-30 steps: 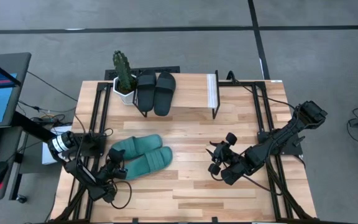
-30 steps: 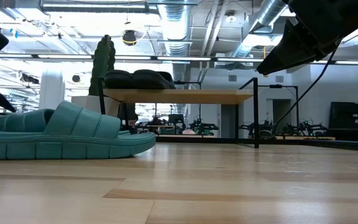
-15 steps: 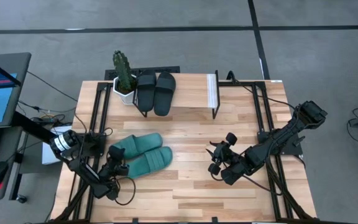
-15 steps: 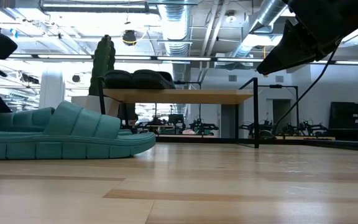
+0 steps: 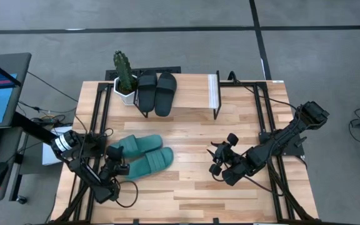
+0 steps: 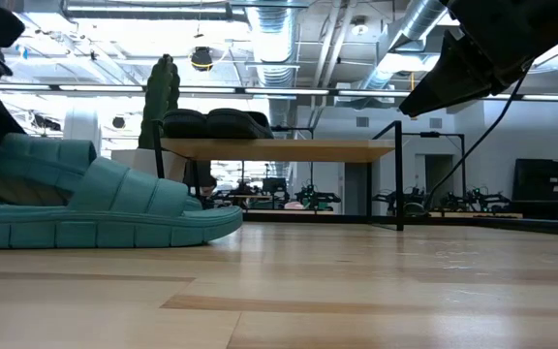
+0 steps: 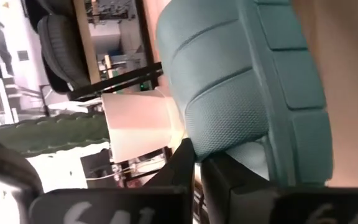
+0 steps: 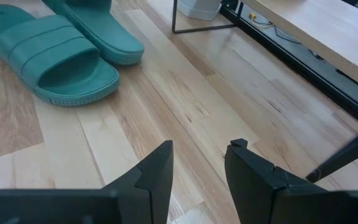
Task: Pick and place slides into the shelf
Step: Put the top green slide on the shelf
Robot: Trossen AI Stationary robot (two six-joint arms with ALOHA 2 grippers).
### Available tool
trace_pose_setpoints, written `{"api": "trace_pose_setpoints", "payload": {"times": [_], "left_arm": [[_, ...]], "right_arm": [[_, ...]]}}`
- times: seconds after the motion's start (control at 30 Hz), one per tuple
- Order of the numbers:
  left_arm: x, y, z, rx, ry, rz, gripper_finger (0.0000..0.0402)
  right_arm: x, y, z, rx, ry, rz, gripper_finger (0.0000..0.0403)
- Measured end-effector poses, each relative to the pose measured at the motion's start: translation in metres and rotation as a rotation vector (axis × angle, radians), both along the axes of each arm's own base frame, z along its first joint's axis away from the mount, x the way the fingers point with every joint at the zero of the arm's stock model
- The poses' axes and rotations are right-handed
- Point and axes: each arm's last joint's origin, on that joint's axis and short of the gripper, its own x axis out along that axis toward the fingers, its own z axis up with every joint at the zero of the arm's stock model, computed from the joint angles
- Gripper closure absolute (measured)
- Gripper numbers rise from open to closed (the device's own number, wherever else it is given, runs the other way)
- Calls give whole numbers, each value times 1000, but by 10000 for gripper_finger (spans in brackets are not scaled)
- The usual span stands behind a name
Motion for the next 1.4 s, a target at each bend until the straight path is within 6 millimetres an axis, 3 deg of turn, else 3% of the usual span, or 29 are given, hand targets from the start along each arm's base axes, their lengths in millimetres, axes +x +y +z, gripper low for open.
{"api": "trace_pose_setpoints", "payload": {"times": [0.43, 0.97, 1.4], "left_arm": [[2, -5, 3, 3, -21, -57, 401], [1, 0, 0, 25, -33, -68, 401], [11, -11, 9, 7, -14, -120, 401]], "right_arm": [[-1, -1, -2, -2, 3, -1, 269], [-15, -29, -37, 23, 32, -133, 280], [-14, -31, -38, 42, 39, -133, 280]]}}
